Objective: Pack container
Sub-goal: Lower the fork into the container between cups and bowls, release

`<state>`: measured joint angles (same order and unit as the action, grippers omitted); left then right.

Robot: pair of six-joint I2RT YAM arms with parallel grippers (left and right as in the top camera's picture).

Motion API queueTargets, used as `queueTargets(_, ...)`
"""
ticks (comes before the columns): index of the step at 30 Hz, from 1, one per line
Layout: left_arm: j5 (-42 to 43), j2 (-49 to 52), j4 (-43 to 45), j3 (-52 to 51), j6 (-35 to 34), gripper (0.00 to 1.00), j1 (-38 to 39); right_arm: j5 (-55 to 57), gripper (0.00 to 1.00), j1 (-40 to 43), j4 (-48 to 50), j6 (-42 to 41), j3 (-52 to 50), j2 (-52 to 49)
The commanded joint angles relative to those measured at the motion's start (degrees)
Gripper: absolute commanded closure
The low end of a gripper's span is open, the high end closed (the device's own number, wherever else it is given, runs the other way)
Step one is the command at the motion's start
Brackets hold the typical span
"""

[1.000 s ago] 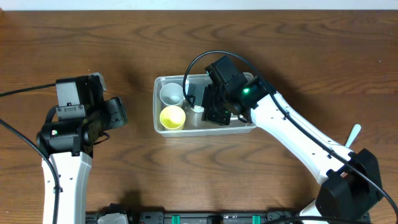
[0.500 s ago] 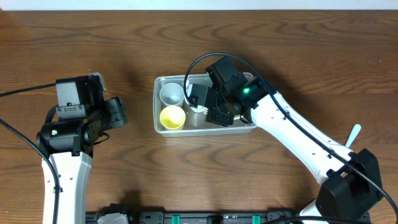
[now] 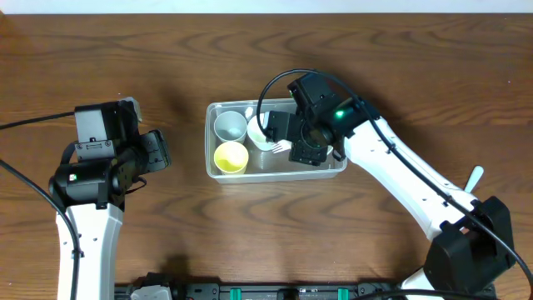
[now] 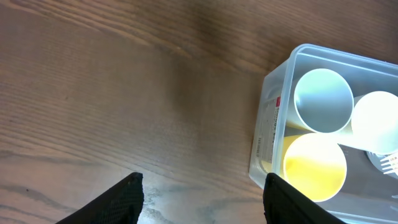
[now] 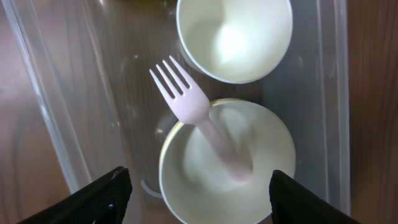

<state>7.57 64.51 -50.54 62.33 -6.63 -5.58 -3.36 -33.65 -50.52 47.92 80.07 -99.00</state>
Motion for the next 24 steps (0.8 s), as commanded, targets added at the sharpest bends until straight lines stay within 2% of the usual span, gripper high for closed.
queueTargets(1,0.4,0.2,0.1,0.0,-0.3,0.38,-0.2,-0.1,0.27,0.4,0.0,4.9,-0.3,-3.1)
queueTargets(10,0.4,0.2,0.1,0.0,-0.3,0.38,-0.2,-0.1,0.29,0.2,2.1,4.9,-0.3,-10.2)
queueTargets(24,0.4,0.2,0.1,0.0,-0.3,0.38,-0.2,0.2,0.32,0.2,7.8,4.8,-0.3,-10.5)
